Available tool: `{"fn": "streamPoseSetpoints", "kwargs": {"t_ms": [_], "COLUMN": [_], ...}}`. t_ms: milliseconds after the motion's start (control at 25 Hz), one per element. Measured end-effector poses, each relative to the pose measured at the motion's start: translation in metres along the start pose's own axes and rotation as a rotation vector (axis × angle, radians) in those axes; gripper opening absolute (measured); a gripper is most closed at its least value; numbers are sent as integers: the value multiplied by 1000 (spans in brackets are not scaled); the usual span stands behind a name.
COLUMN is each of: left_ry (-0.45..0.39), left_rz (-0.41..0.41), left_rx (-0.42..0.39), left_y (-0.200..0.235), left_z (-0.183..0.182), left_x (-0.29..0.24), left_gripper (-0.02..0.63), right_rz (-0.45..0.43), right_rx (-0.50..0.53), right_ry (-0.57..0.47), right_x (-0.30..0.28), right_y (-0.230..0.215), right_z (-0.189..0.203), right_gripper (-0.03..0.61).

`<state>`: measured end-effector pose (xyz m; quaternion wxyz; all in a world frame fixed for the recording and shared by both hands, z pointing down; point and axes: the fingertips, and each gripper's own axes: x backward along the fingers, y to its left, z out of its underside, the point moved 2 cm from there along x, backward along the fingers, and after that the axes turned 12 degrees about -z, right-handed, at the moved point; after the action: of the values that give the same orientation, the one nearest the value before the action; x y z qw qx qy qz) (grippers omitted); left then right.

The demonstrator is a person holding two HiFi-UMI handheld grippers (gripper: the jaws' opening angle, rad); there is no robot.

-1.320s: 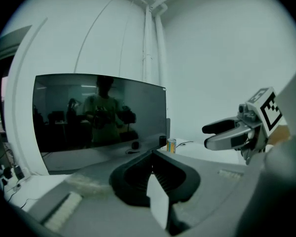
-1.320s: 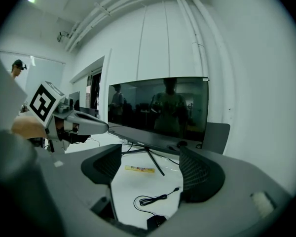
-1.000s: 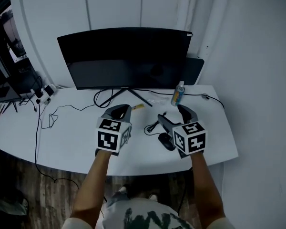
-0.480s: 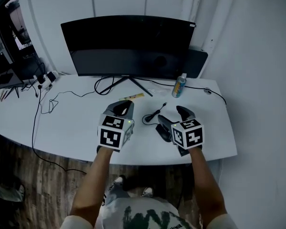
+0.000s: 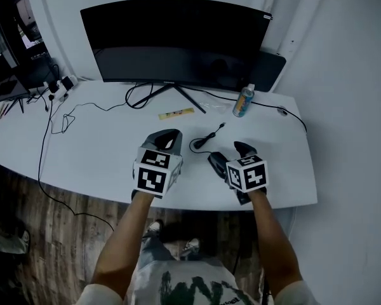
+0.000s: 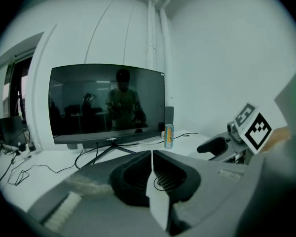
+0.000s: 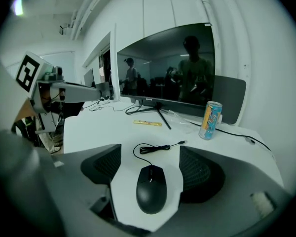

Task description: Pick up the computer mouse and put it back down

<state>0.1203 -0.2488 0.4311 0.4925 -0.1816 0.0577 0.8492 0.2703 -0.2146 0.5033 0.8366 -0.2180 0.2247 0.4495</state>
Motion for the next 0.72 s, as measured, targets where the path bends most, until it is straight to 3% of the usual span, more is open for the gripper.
{"fn": "streamPoseSetpoints", "kwargs": {"t_ms": [720], "left_ry": [57], "left_rz": [-30], "left_rx": [20], "left_y": [-10], "left_z": [34], "left_x": [-15], "left_gripper": [3], "right_rz": [-48], "right_rx": [-45], "right_ry": [166], "right_x": [-46], "right_y": [-22], "right_z": [71], "right_gripper": [379]}}
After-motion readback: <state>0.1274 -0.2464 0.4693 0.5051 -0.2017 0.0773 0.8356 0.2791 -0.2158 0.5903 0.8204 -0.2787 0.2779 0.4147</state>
